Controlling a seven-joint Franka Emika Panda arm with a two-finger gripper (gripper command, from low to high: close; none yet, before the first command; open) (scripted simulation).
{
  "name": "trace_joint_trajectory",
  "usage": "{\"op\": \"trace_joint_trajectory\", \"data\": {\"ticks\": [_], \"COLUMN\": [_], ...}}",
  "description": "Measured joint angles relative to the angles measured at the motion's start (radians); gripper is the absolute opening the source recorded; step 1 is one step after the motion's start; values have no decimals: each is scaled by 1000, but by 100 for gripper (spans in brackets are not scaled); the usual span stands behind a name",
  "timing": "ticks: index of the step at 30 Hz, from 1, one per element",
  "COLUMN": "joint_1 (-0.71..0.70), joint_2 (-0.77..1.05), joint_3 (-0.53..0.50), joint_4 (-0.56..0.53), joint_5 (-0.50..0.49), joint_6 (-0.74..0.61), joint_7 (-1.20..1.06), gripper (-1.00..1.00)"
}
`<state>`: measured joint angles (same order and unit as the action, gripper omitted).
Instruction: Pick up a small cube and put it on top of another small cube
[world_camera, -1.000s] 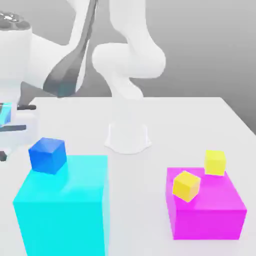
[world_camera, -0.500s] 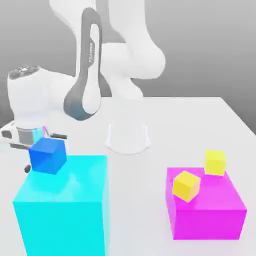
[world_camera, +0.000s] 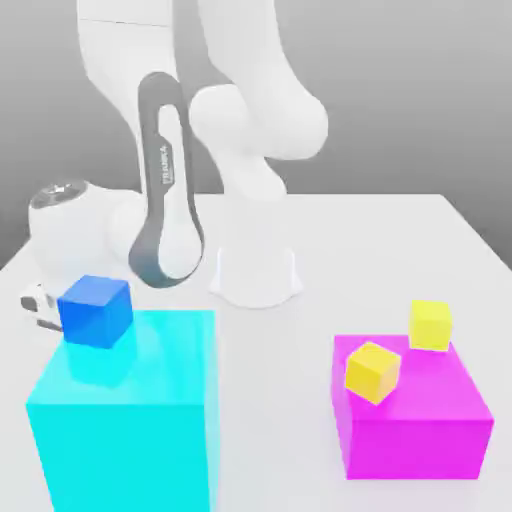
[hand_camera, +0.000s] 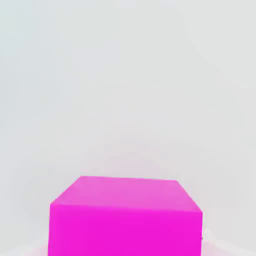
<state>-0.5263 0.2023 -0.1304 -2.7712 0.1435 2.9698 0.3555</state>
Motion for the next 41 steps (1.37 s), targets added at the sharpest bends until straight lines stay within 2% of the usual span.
{"op": "trace_joint_trajectory", "data": {"ticks": [4,6,7,12,16,25,32,37,38,41], "joint_1": [-4,-103,-133,-26,88,329,443,445,443,443], "joint_2": [-140,-198,-228,-375,-444,-476,-473,-345,-328,-328], "joint_3": [-46,-65,-50,46,171,421,522,564,566,566], "joint_4": [-23,1,29,201,295,299,184,133,127,127], "joint_5": [-101,-132,-154,-278,-341,-257,-14,-41,-49,-49], "joint_6": [-110,-161,-196,-396,-516,-611,-628,-464,-443,-443], "joint_7": [75,84,71,-35,-90,-8,228,299,305,305], "gripper": [-100,-100,-100,-100,-100,-100,-100,-100,100,100]}}
